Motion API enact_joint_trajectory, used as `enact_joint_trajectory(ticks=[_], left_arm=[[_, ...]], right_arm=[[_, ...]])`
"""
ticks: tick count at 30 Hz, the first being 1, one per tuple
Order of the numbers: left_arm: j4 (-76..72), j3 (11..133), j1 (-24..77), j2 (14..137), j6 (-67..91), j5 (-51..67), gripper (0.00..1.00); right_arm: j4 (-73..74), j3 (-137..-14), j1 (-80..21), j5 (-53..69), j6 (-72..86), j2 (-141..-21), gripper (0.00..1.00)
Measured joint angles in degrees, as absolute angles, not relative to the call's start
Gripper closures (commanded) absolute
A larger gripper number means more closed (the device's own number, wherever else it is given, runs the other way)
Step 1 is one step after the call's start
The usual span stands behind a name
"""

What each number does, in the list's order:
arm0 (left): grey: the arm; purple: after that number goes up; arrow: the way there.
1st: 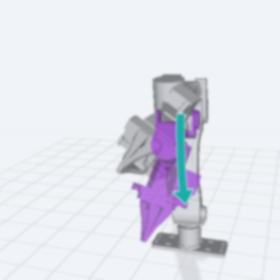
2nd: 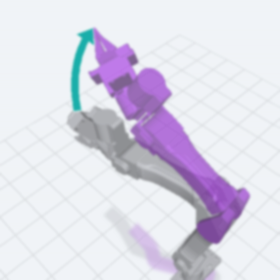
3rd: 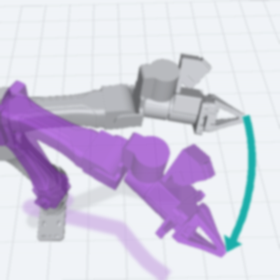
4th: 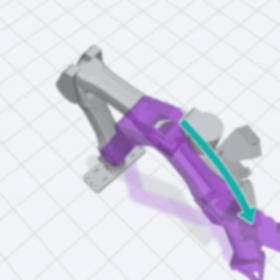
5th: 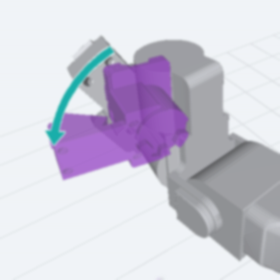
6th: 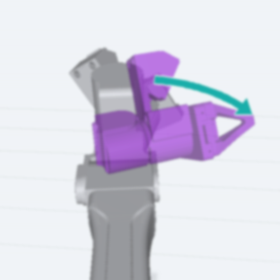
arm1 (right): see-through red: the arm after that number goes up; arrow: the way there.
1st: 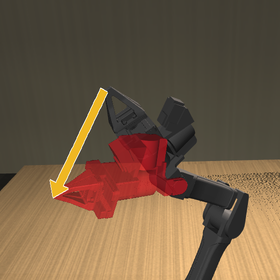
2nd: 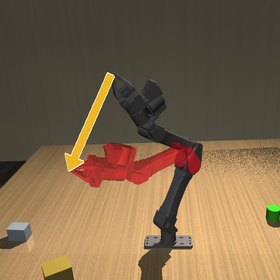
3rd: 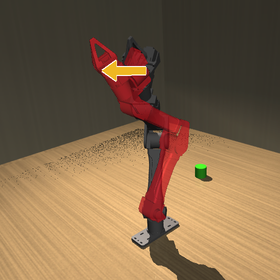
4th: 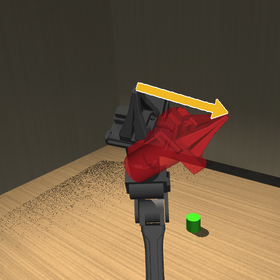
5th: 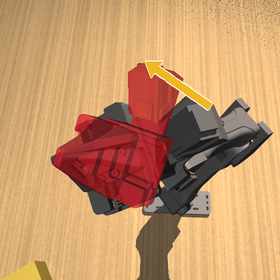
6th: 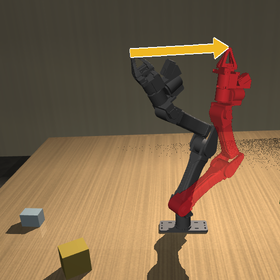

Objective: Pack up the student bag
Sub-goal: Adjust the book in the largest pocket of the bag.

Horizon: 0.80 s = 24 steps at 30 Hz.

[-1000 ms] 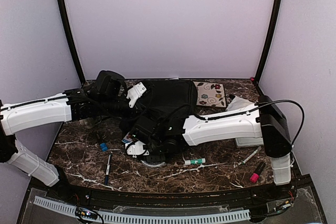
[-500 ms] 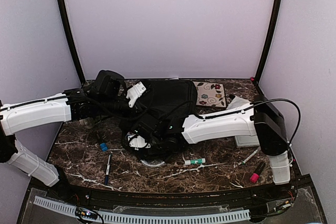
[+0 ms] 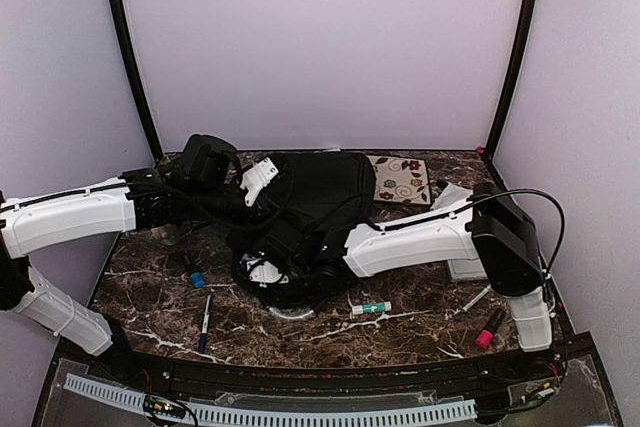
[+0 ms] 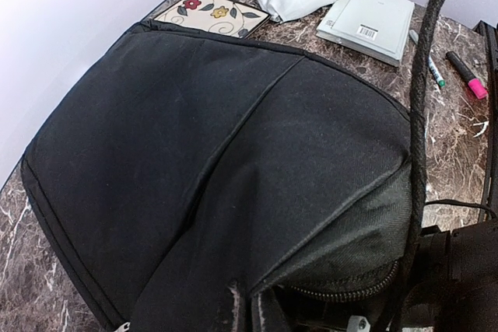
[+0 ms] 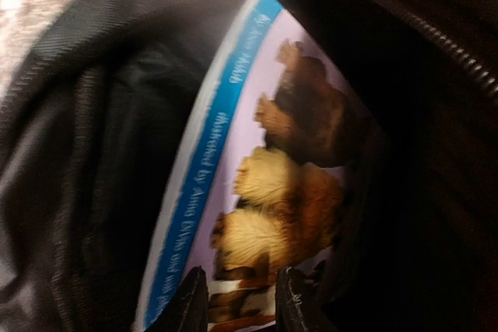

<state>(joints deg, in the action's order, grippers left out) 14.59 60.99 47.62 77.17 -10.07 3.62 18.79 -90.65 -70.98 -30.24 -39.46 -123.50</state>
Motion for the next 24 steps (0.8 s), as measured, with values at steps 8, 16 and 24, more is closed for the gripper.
enact_joint_trajectory(ticks=[8,16,24], left_arm=[[14.8,61.0,47.6,77.2,-10.1,3.8,1.0],[14.9,61.0,47.6,77.2,-10.1,3.9,1.0],[15.2,61.0,47.5,77.2,-10.1,3.8,1.0]], right_arm=[[24.2,-92.7,-72.0,-24.0,-36.1,-122.3,0.59],[24.4,-93.4,-72.1,-25.9,-36.3,-123.5,0.58],[21.9,-93.4,-70.8,-31.6,-40.7,-126.8,0.71]])
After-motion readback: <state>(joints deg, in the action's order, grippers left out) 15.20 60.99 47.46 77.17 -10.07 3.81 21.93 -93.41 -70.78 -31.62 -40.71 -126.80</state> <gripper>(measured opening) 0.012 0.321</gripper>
